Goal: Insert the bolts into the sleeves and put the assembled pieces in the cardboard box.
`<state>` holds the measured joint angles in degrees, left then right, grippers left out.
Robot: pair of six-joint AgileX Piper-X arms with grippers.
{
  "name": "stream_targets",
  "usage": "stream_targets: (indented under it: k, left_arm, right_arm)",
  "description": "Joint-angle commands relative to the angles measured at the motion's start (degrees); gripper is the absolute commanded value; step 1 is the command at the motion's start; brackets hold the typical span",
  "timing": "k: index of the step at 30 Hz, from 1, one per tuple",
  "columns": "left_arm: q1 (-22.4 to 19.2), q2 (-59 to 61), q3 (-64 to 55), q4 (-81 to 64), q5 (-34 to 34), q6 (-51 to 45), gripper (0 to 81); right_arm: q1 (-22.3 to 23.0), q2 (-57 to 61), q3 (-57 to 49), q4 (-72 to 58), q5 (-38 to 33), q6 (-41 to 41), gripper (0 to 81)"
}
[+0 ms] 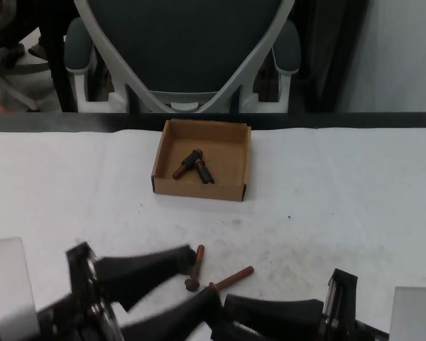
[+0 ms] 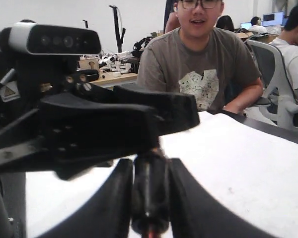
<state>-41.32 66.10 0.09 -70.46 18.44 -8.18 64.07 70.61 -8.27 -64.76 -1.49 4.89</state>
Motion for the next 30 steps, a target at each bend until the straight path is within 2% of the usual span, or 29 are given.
stream_targets:
  k: [1, 4, 7, 14, 19, 26, 30]
  left_arm:
    - [4.60, 0.52, -0.72, 6.18, 1.81, -0.53, 44.7]
    - [9.30, 0.63, -2.51, 10.93, 4.98, -1.97, 44.7]
    - [11.56, 0.65, -4.22, 16.34, 8.97, -1.96, 43.1]
    - [11.35, 0.65, -4.58, 16.62, 11.63, -0.33, 31.6]
    - [11.35, 0.65, -4.58, 16.43, 11.69, -0.33, 31.2]
    - [11.35, 0.65, -4.58, 16.67, 11.69, -0.33, 31.1]
    - [11.35, 0.65, -4.34, 16.71, 11.69, -0.33, 30.2]
  right_arm:
    - [0.32, -0.83, -0.95, -2.65, -0.99, 0.74, 0.2]
    - [-0.07, -0.83, -0.95, -0.56, 1.49, 1.65, 0.2]
    - [-1.97, -0.83, -1.44, 3.32, 1.84, 4.34, 0.2]
    - [-6.21, -0.83, -3.12, 10.46, 0.04, 5.82, 0.2]
    - [-7.82, -0.83, -4.46, 10.63, -2.42, 5.43, 0.2]
    - [-8.78, -0.83, -6.28, 15.86, -2.33, 2.27, 0.2]
    - [-9.99, -0.83, -6.75, 17.58, -2.51, 3.26, 0.2]
